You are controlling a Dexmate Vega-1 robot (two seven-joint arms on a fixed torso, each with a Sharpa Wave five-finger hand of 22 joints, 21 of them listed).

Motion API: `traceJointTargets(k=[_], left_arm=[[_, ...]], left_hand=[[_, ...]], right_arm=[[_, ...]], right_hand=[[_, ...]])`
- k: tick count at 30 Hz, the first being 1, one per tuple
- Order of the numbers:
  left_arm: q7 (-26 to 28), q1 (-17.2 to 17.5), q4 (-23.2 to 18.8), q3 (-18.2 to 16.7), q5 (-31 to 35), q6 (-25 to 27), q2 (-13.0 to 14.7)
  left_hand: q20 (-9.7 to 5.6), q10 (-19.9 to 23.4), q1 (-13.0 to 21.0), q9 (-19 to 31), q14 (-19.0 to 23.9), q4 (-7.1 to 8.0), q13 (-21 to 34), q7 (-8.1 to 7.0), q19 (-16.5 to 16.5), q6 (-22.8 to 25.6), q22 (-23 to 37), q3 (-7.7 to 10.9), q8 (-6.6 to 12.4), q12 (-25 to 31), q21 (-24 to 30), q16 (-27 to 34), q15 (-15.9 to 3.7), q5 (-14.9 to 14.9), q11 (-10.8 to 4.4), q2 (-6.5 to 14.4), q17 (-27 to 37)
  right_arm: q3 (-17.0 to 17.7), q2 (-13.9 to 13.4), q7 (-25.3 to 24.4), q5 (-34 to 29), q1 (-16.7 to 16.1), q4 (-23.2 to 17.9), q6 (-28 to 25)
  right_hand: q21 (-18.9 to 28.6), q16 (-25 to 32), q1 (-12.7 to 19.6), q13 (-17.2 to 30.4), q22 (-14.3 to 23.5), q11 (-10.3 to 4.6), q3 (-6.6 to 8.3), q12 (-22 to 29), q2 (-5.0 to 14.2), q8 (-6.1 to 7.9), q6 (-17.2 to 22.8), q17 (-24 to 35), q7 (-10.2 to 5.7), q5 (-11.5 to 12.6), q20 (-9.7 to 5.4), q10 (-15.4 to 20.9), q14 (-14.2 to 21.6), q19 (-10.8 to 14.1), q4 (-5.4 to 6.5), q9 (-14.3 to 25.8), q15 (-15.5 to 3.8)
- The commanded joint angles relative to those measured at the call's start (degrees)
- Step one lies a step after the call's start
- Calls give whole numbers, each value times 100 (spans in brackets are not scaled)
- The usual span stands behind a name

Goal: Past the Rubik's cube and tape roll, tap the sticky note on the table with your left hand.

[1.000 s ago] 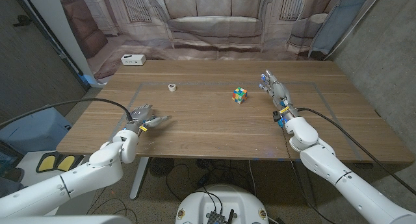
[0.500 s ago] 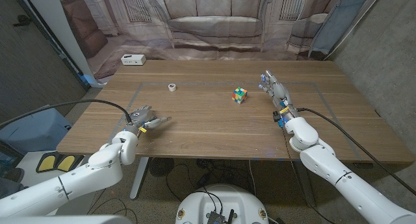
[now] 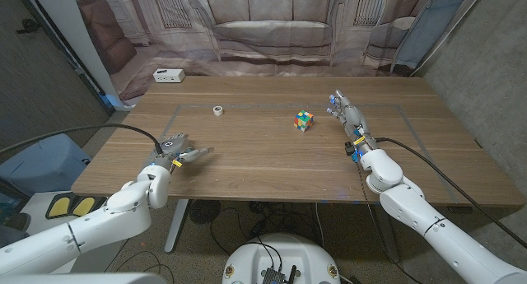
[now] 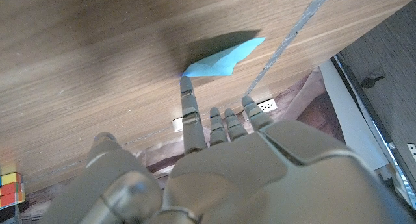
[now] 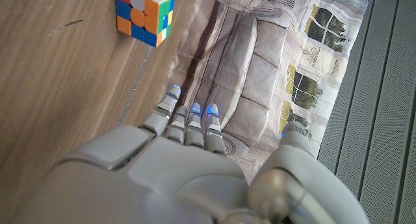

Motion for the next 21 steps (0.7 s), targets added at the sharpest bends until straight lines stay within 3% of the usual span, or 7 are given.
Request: traceJointTargets(k=[1,4,6,10,21], left_arm=[[92,86,-87,-186,-126,128,143],[92,79,-95,-187,-129,120,184],[49,46,-108,-162,-111,189,185],[33,11,-95,-140,-102,184,211],[-180,-255,1,92,162,226,238]], left_hand=[[71,2,34,9,18,-33,8,10,-8,-226,26,29,-52,-6,27,22,17,-21,39,93,3],[77,-10,37,11,18,-34,9,29,-15,-236,27,33,-38,-10,25,22,24,-26,58,103,3],[82,-1,40,15,17,-34,11,155,-18,-117,27,40,31,-6,25,21,28,-37,67,121,4],[87,17,42,16,20,-35,12,241,-18,-7,28,44,78,2,26,21,22,-47,53,135,4],[91,2,43,16,26,-38,13,247,-19,38,28,45,90,-4,27,23,17,-56,29,140,5]], right_arm=[[-6,-36,-22,-40,-30,-85,-34],[0,-47,-35,-58,-40,-113,-36],[5,-50,-42,-51,-49,-132,-49],[9,-52,-58,-44,-62,-161,-76],[8,-40,-109,-78,-107,-174,-64]], right_hand=[[31,36,6,25,20,-1,-19,21,28,5,47,21,-4,20,54,48,46,11,4,34,0],[30,34,6,25,20,-2,-20,20,28,6,51,20,-6,20,52,47,42,10,4,34,-1],[31,36,5,25,20,-1,-20,20,29,6,50,21,-10,20,54,47,46,12,4,34,1],[31,37,3,26,20,4,-22,20,28,7,54,21,-7,20,55,48,50,12,4,34,3],[29,35,3,26,20,-1,-23,18,31,7,58,21,-13,20,59,46,47,5,3,34,10]])
